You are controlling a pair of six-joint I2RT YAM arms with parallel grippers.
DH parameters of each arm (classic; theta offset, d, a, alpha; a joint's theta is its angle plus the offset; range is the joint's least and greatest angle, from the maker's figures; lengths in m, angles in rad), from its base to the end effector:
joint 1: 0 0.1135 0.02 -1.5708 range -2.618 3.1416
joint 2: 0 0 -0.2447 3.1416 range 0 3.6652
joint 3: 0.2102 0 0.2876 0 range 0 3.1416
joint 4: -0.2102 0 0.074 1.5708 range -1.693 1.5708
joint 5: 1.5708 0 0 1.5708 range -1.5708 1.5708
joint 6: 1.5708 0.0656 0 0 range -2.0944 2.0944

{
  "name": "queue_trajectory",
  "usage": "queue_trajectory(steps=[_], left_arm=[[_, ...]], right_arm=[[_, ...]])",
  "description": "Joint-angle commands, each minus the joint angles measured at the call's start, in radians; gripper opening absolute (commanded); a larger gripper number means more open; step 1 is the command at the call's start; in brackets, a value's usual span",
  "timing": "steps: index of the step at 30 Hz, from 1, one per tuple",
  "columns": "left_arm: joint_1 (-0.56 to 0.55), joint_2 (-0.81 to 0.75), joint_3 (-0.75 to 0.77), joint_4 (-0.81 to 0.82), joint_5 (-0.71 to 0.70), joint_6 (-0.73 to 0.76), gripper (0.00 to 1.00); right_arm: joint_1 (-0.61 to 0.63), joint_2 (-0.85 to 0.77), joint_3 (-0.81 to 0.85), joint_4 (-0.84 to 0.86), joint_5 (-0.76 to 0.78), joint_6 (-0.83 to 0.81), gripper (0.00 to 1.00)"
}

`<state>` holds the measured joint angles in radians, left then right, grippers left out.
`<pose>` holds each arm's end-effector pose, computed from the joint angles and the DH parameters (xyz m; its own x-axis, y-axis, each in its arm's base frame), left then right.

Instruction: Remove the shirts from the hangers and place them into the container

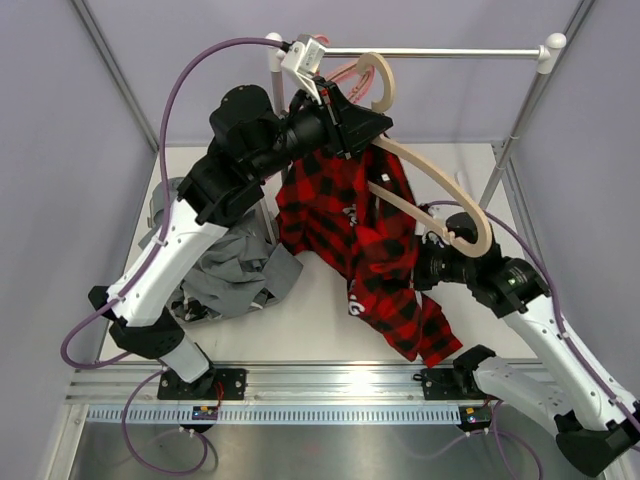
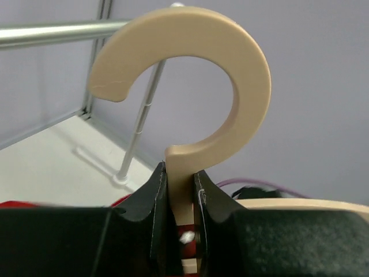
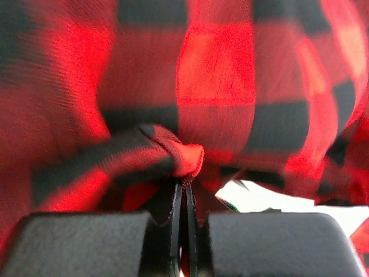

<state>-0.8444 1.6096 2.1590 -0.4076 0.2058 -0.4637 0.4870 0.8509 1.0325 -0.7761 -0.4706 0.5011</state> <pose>0.2390 -0.2891 0.5756 -0.3034 -0.3176 -0.8983 0.8167 0.3990 -0.4169 0.1931 0.1359 0.3331 -0.7940 0.0641 -0.6046 -0.4192 0.6626 0.6207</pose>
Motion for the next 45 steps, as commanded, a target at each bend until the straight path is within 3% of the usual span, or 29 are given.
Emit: queue_trajectory(steps=[1, 4, 5, 6, 7, 9, 10, 14, 17, 21, 23, 28, 37, 39, 41, 42, 43, 45], left_arm=[[-0.008, -0.085, 0.019, 0.187, 0.041, -0.085, 0.00], [-0.008, -0.083, 0.025, 0.170, 0.047, -0.076, 0.00], [-0.007, -0.085, 0.025, 0.162, 0.049, -0.070, 0.00], [-0.007, -0.091, 0.024, 0.144, 0.046, -0.053, 0.00], [-0.007, -0.094, 0.024, 0.138, 0.044, -0.044, 0.00], [-0.008, -0.097, 0.013, 0.112, 0.058, -0.018, 0.00], [-0.010, -0.097, 0.009, 0.098, 0.064, -0.007, 0.00], [-0.030, -0.102, -0.019, 0.023, 0.072, 0.077, 0.00], [-0.074, -0.108, -0.062, -0.036, 0.006, 0.152, 0.00], [-0.142, -0.088, -0.085, -0.103, -0.091, 0.207, 0.00], [-0.162, -0.051, -0.070, -0.126, -0.134, 0.235, 0.00], [-0.209, 0.036, 0.008, -0.194, -0.229, 0.281, 0.00], [-0.213, 0.154, 0.133, -0.218, -0.212, 0.281, 0.00], [-0.213, 0.158, 0.145, -0.215, -0.198, 0.277, 0.00], [-0.213, 0.151, 0.148, -0.215, -0.175, 0.272, 0.00], [-0.214, 0.145, 0.147, -0.215, -0.171, 0.270, 0.00], [-0.216, 0.135, 0.136, -0.215, -0.169, 0.269, 0.08], [-0.234, 0.081, 0.083, -0.212, -0.175, 0.280, 0.38]], right_arm=[[0.064, 0.013, -0.037, 0.016, 0.140, 0.048, 0.00], [0.073, -0.024, 0.030, -0.099, 0.353, 0.013, 0.00], [0.073, -0.048, 0.058, -0.132, 0.416, 0.002, 0.06], [0.073, -0.102, 0.127, -0.197, 0.547, -0.002, 0.21], [0.073, -0.122, 0.167, -0.230, 0.596, -0.010, 0.53], [0.071, -0.135, 0.313, -0.341, 0.671, -0.045, 0.69], [0.073, -0.125, 0.372, -0.386, 0.688, -0.055, 0.83], [0.073, -0.061, 0.673, -0.541, 0.753, -0.133, 0.99], [0.071, 0.017, 0.937, -0.592, 0.672, -0.215, 1.00], [0.071, 0.198, 1.210, -0.657, 0.382, -0.240, 0.93], [0.073, 0.217, 1.219, -0.643, 0.357, -0.239, 0.90], [0.073, 0.205, 1.095, -0.588, 0.320, -0.239, 0.82], [0.073, 0.129, 0.807, -0.494, 0.282, -0.226, 0.73], [0.073, 0.116, 0.752, -0.473, 0.280, -0.225, 0.45], [0.073, 0.109, 0.721, -0.459, 0.279, -0.223, 0.00], [0.073, 0.105, 0.706, -0.454, 0.285, -0.222, 0.00], [0.073, 0.102, 0.703, -0.451, 0.296, -0.222, 0.00], [0.073, 0.079, 0.712, -0.450, 0.366, -0.210, 0.00]])
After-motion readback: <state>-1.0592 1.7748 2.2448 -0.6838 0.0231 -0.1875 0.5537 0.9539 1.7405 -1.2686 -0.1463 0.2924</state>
